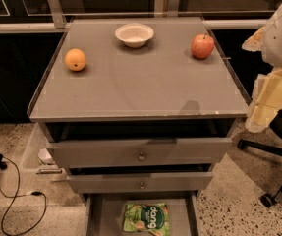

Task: Pick green rice chip bag from bottom drawer and place on counter

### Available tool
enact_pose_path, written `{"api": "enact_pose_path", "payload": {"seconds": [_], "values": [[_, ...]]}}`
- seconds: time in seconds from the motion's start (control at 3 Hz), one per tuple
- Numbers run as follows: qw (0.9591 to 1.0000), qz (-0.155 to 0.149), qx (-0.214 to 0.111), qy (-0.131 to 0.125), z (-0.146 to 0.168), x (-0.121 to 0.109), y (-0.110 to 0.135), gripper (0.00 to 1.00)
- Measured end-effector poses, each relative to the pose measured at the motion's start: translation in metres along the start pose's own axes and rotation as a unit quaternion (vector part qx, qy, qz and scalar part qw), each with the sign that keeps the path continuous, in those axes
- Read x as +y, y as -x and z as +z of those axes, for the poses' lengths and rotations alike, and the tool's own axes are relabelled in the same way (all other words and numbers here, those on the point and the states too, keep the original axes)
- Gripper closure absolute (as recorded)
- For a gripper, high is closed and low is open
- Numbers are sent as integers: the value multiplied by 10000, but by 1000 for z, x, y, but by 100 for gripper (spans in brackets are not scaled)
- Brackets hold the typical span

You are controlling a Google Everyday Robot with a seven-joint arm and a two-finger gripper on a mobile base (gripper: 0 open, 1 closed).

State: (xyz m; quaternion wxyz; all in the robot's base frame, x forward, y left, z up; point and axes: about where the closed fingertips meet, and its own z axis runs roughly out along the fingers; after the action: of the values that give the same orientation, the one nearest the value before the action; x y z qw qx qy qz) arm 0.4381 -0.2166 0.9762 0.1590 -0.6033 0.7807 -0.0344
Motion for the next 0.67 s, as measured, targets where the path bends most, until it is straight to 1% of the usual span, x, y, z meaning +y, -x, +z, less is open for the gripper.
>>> {"api": "enact_pose_path", "payload": {"seconds": [0.33, 0.67], "values": [[10000, 0, 0, 0, 0, 0, 0, 0], [10000, -59, -25, 5, 6, 5, 1, 0]]}}
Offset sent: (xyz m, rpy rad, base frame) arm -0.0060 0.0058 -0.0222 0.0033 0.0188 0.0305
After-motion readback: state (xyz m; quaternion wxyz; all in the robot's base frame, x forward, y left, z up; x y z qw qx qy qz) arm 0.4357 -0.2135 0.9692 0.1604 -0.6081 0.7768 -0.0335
